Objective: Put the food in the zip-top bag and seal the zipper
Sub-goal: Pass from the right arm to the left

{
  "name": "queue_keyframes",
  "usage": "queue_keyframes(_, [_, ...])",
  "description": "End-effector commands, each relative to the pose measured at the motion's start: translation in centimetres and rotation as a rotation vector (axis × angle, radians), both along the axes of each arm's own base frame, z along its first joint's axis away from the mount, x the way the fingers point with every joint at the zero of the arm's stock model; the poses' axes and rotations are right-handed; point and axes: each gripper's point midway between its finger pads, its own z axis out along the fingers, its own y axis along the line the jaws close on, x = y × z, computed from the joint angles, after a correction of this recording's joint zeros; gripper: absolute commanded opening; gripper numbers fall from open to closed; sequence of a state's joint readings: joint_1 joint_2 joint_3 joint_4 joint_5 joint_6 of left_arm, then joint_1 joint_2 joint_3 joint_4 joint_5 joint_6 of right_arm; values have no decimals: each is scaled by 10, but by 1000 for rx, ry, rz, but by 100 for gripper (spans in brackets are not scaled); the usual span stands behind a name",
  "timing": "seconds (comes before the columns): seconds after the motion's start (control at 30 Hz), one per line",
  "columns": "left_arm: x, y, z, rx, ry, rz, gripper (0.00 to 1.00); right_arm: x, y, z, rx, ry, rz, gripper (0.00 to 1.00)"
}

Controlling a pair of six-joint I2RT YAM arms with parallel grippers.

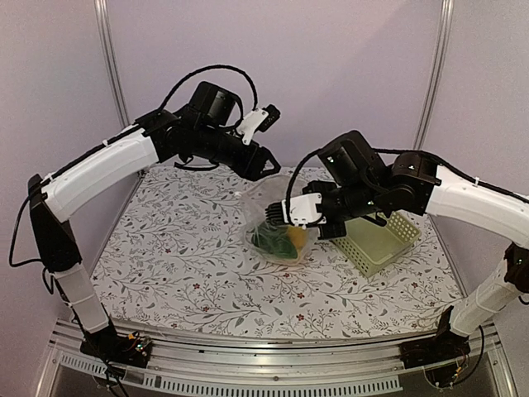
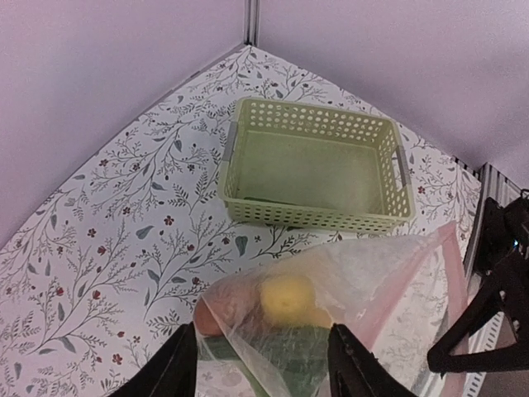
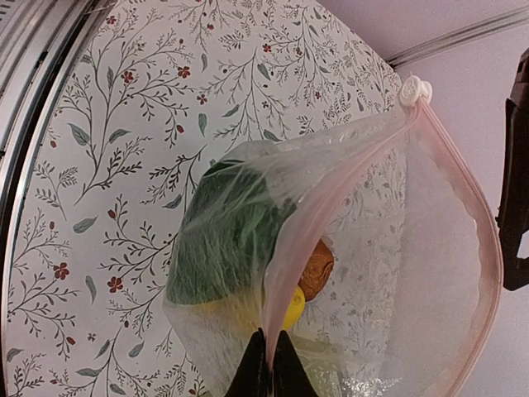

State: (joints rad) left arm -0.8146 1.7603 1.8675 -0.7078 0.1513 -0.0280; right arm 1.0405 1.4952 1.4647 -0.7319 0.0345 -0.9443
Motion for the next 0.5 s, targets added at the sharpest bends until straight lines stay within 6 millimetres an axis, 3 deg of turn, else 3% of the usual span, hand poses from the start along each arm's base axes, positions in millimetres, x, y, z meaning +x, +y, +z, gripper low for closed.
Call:
queue_keyframes(0.0, [-11, -9, -25, 71, 37, -91, 53, -3, -2, 11, 38, -12, 12, 5])
queue_keyframes(0.13, [-14, -10, -31, 100, 40, -118, 52, -3, -2, 10, 39, -6, 10, 2])
queue_keyframes(0.27, [-19, -2, -15, 101, -13, -101, 54, -5, -4, 7, 33, 1, 13, 0])
queue_keyframes(0.33, [-30, 4, -4, 84, -53, -120, 56, -5, -4, 7, 35, 0, 11, 0])
queue_keyframes(0.47, [-53, 19, -5, 75, -107, -173, 58, -10, -3, 14, 62, 12, 31, 0])
